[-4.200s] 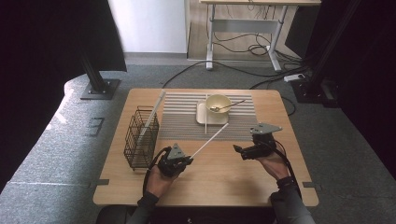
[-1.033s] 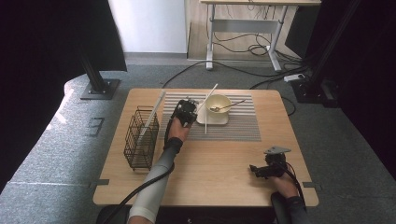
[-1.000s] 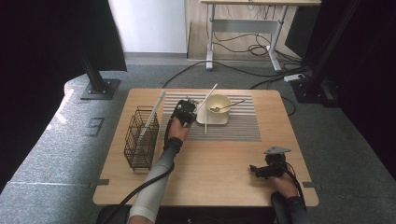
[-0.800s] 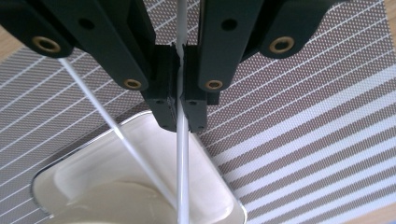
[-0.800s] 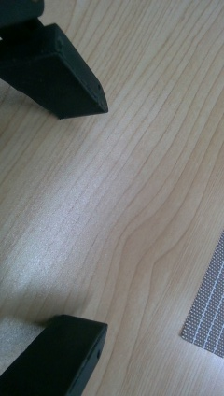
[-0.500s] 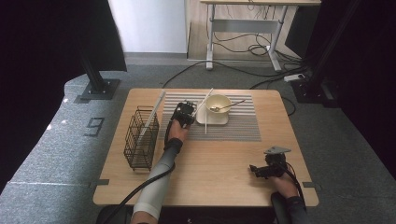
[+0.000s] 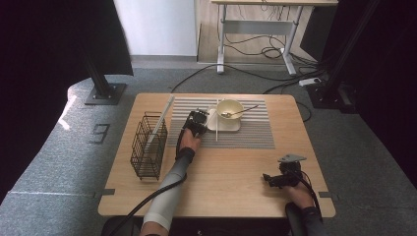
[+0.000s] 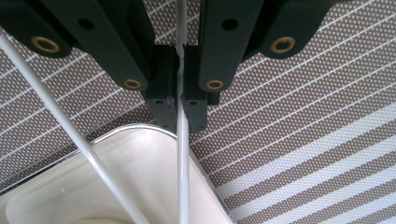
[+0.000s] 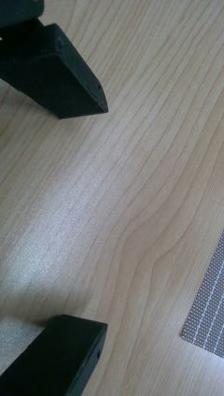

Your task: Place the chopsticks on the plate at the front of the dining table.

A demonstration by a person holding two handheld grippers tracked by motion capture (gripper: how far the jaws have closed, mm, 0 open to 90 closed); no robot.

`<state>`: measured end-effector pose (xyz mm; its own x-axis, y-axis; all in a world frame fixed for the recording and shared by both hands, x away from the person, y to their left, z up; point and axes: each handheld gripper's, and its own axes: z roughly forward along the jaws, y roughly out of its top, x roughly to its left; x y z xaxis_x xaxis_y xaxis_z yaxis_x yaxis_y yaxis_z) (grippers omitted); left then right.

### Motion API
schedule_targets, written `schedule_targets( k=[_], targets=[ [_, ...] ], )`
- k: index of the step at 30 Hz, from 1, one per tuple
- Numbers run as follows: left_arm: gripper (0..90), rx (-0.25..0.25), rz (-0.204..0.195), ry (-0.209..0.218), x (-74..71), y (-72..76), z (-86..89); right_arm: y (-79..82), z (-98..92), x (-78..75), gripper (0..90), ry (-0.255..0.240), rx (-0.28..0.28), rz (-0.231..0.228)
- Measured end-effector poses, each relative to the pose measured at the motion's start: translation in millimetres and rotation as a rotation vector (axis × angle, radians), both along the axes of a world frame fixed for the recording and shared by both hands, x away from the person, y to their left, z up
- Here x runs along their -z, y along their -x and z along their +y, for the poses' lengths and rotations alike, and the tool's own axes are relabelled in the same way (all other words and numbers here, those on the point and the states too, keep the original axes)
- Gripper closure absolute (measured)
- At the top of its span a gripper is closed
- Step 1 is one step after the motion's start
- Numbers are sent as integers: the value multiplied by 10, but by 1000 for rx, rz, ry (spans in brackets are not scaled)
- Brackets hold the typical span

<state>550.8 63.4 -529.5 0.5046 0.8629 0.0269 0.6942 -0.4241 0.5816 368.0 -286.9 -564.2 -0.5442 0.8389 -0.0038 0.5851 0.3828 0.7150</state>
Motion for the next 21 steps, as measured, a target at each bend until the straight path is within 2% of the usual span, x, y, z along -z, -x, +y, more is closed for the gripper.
schedule_targets(
  k=[10, 21],
  targets=[
    [836, 3, 3, 10, 3, 25, -31, 0, 0, 0, 0, 0, 0, 0],
    [775, 44, 4, -1, -19, 79, -123, 0, -1, 0, 0, 1, 0, 0]
  ],
)
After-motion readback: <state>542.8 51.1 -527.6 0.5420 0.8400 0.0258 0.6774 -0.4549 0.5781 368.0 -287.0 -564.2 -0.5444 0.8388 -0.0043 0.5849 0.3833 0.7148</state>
